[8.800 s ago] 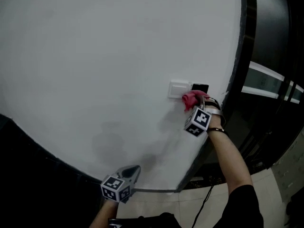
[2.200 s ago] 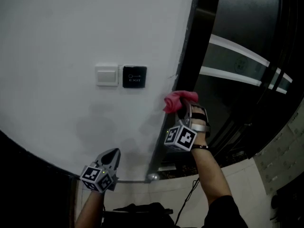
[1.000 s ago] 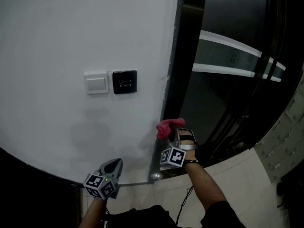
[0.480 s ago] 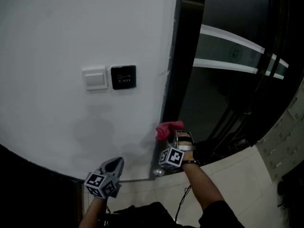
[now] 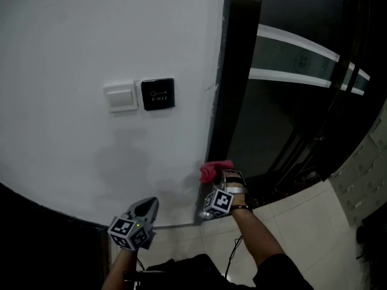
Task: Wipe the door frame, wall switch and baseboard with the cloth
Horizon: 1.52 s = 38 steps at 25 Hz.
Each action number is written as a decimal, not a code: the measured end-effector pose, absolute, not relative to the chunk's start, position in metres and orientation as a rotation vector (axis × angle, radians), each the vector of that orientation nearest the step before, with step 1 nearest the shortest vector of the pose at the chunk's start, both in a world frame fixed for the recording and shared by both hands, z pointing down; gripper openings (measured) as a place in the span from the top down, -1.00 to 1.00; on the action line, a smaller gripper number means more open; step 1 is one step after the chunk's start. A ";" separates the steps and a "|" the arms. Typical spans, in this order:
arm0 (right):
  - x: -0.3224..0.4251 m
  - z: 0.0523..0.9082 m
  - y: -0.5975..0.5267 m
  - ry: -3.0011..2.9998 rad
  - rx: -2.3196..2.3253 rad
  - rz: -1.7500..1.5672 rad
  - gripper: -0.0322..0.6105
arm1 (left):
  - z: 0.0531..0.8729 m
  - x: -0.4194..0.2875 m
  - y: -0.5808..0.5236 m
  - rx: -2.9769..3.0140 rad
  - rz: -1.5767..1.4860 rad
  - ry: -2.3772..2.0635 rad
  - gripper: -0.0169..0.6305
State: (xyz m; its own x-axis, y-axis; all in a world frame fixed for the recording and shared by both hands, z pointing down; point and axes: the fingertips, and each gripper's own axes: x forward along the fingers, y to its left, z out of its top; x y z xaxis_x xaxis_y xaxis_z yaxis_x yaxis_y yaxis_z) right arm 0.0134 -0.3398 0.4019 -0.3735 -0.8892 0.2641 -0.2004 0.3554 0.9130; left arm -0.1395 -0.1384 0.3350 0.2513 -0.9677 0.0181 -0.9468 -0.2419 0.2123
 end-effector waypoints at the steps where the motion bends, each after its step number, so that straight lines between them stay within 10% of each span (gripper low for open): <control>1: 0.014 0.403 -0.339 -1.805 0.969 -1.046 0.73 | 0.335 -0.140 -0.139 2.339 -0.172 -1.812 0.97; 26: 0.005 0.465 -0.312 -1.818 0.678 -0.811 0.73 | 0.348 -0.149 -0.136 2.320 -0.221 -1.749 0.97; 38: 0.051 0.073 -0.318 -1.759 1.362 -1.455 0.73 | 0.324 -0.132 -0.146 2.429 -0.312 -1.659 0.97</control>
State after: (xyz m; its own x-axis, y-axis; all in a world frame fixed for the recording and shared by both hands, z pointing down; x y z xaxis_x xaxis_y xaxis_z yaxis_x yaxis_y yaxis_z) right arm 0.0513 -0.3179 0.0732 -0.3901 -0.8938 -0.2213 -0.3851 -0.0599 0.9209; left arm -0.1323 -0.1455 0.3241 0.3541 -0.9326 -0.0694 -0.8940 -0.3594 0.2675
